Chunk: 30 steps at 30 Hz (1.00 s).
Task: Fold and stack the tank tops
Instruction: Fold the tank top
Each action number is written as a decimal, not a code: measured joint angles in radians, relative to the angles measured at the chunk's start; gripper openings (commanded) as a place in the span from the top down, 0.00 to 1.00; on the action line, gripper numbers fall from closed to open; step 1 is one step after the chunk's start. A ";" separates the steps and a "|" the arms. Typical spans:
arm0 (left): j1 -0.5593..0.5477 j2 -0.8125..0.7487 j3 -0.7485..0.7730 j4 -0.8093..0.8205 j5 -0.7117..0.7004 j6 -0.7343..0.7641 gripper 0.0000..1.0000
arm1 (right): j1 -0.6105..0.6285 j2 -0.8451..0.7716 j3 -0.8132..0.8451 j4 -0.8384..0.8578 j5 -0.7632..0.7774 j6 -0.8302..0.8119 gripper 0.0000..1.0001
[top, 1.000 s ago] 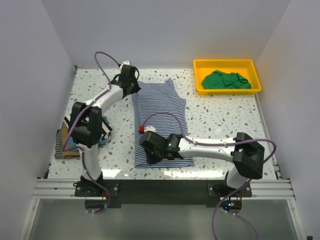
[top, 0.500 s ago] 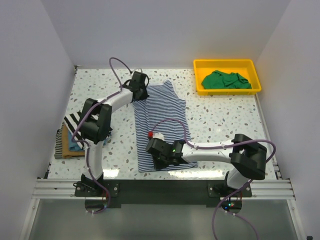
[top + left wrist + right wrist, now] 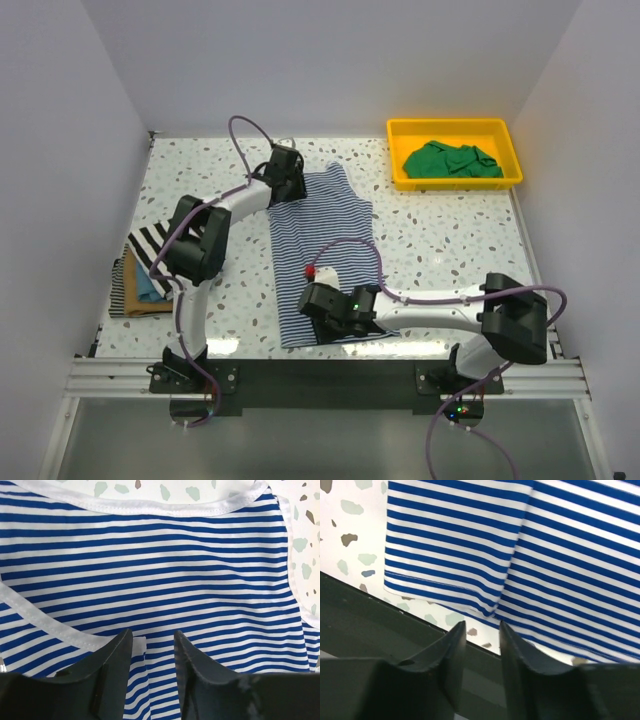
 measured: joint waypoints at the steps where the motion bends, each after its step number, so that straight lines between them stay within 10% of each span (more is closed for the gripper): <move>1: 0.000 -0.001 0.000 0.005 0.001 0.004 0.51 | 0.004 -0.009 0.010 -0.026 0.016 -0.001 0.60; 6: 0.000 -0.014 0.000 0.008 0.000 0.014 0.51 | 0.021 -0.024 0.109 -0.103 0.093 -0.032 0.64; 19: 0.048 -0.129 -0.051 -0.023 -0.039 -0.060 0.94 | 0.031 0.224 0.217 -0.018 0.026 -0.148 0.76; 30: 0.099 -0.010 -0.067 -0.027 0.001 -0.076 0.91 | 0.077 0.362 0.311 0.111 -0.108 -0.168 0.72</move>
